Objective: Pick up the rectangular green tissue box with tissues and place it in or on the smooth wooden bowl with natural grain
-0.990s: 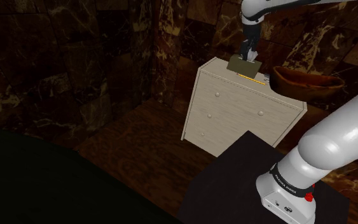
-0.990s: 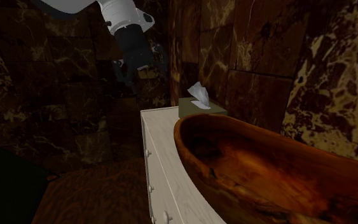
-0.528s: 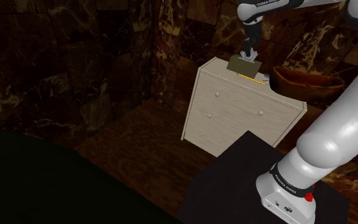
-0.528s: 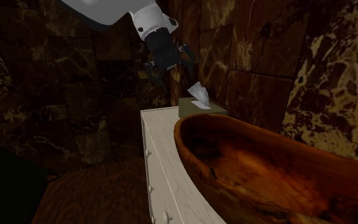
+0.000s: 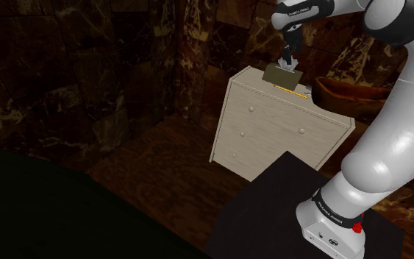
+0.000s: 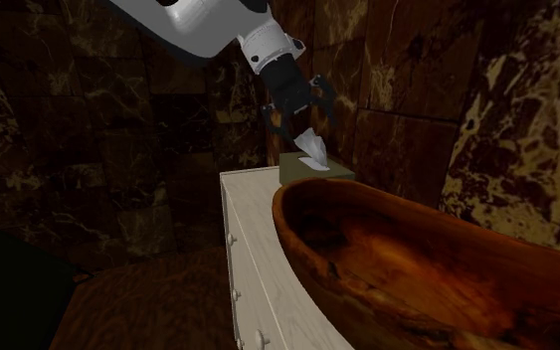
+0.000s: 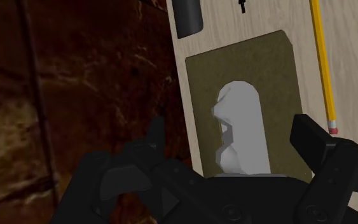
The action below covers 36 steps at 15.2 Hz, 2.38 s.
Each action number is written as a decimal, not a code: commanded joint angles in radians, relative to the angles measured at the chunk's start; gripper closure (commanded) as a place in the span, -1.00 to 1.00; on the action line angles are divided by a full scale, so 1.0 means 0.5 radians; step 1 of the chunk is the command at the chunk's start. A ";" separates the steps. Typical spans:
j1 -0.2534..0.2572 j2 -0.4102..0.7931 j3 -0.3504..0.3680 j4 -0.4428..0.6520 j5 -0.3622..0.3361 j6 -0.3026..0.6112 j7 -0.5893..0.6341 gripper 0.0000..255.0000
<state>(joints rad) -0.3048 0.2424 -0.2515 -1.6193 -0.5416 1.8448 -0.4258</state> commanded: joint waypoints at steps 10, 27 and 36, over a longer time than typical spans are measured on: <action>-0.040 0.023 -0.023 -0.089 -0.013 0.130 0.007 -1.00; -0.036 0.004 -0.022 0.012 0.002 0.024 -0.053 1.00; -0.031 -0.003 -0.020 0.232 0.028 -0.174 -0.166 1.00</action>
<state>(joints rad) -0.3201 0.2380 -0.2615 -1.5197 -0.5297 1.7694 -0.5014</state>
